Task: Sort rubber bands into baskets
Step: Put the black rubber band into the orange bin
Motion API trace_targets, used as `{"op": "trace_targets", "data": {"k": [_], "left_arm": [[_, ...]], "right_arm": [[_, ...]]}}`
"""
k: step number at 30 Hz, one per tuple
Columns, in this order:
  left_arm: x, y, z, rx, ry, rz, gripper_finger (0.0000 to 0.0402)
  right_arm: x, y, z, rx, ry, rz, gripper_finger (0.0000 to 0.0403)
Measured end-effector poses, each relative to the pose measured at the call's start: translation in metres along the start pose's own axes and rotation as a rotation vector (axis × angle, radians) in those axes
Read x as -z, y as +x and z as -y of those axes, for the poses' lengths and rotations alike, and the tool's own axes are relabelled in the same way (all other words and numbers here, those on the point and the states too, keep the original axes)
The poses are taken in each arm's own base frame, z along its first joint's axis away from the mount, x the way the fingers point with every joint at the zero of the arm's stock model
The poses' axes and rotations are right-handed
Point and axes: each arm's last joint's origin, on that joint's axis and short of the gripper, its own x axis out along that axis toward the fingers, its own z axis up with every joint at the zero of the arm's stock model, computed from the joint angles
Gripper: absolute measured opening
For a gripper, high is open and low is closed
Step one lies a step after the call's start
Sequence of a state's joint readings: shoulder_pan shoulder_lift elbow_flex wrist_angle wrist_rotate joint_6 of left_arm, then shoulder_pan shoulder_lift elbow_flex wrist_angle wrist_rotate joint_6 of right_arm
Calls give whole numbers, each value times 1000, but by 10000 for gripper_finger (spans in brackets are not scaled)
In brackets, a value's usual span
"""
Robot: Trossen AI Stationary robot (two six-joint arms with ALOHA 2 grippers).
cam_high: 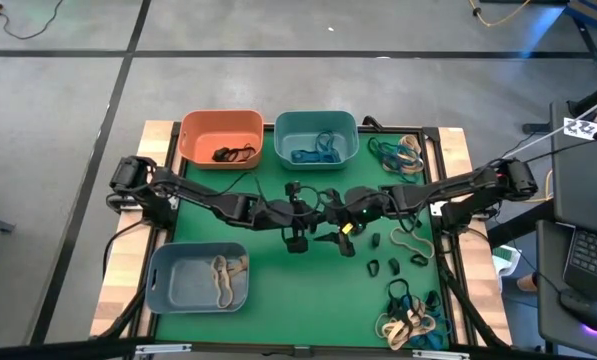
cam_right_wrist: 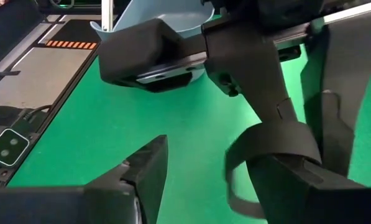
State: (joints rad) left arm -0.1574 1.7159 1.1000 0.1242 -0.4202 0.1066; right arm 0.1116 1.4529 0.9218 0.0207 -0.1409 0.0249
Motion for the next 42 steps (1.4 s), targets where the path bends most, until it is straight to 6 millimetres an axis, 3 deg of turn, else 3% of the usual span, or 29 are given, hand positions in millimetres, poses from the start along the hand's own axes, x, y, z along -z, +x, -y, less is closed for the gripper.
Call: {"op": "trace_targets", "data": {"k": [6, 13, 19, 25, 33, 42], "left_arm": [[0, -2, 0, -4, 37, -13, 4], [-6, -20, -10, -37, 48, -43, 3], [-14, -43, -29, -116, 45, -71, 3], [-19, -71, -65, -235, 7, -120, 4], [-7, -102, -125, -473, -54, -257, 5], [14, -111, -183, -654, -151, -384, 7]], "right_arm": [[0, -3, 0, 9, 4, -12, 211], [0, -36, -5, 11, 71, -98, 211], [8, -59, -7, 58, 110, -217, 211], [18, -60, -5, 133, 134, -282, 211], [45, -50, -2, 163, 147, -287, 211], [50, -49, 0, 223, 152, -293, 211]]}}
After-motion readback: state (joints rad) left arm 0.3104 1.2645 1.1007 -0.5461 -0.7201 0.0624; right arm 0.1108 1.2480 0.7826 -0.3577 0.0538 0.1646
